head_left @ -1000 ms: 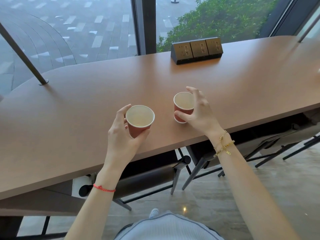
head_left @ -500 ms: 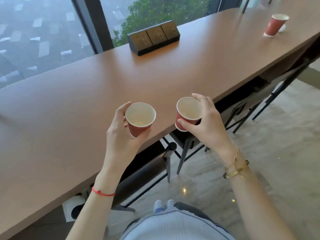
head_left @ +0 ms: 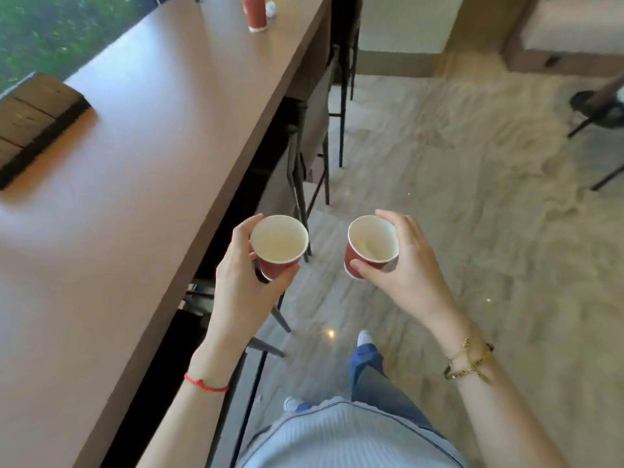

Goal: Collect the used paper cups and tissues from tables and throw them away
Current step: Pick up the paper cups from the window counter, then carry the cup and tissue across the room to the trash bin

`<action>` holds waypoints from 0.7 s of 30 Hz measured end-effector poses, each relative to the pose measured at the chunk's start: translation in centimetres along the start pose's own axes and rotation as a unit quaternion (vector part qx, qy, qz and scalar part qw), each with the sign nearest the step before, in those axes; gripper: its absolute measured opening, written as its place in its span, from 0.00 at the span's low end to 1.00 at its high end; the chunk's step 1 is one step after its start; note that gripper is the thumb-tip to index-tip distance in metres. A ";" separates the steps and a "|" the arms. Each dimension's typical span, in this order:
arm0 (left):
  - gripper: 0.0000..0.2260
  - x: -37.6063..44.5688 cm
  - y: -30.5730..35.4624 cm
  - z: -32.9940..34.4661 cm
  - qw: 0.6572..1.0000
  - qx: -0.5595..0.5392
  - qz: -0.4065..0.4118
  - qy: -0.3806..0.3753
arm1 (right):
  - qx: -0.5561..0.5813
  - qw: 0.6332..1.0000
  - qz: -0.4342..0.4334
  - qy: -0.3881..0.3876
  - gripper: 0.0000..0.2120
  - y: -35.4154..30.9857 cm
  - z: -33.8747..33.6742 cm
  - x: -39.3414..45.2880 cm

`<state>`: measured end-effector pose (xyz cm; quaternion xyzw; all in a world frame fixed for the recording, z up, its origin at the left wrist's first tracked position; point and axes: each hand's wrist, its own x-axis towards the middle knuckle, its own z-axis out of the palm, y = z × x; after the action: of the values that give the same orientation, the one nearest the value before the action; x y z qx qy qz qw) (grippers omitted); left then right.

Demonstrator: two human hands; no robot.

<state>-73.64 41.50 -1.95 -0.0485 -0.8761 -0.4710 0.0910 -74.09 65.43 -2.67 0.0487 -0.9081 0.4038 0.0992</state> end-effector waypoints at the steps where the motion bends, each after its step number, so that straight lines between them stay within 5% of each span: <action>1: 0.34 0.9 0.5 1.4 1.000 -0.007 0.007 -0.019 | -0.004 1.000 0.020 0.015 0.36 1.1 -1.0 -0.3; 21: 0.32 15.1 21.5 38.9 0.945 -0.097 0.177 -0.257 | -0.072 0.922 0.264 0.275 0.36 25.7 -28.3 -1.9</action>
<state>-89.13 85.78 -2.32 -0.3307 -0.7971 -0.5017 -0.0602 -72.61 103.72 -3.18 -0.3128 -0.8515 0.3468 0.2382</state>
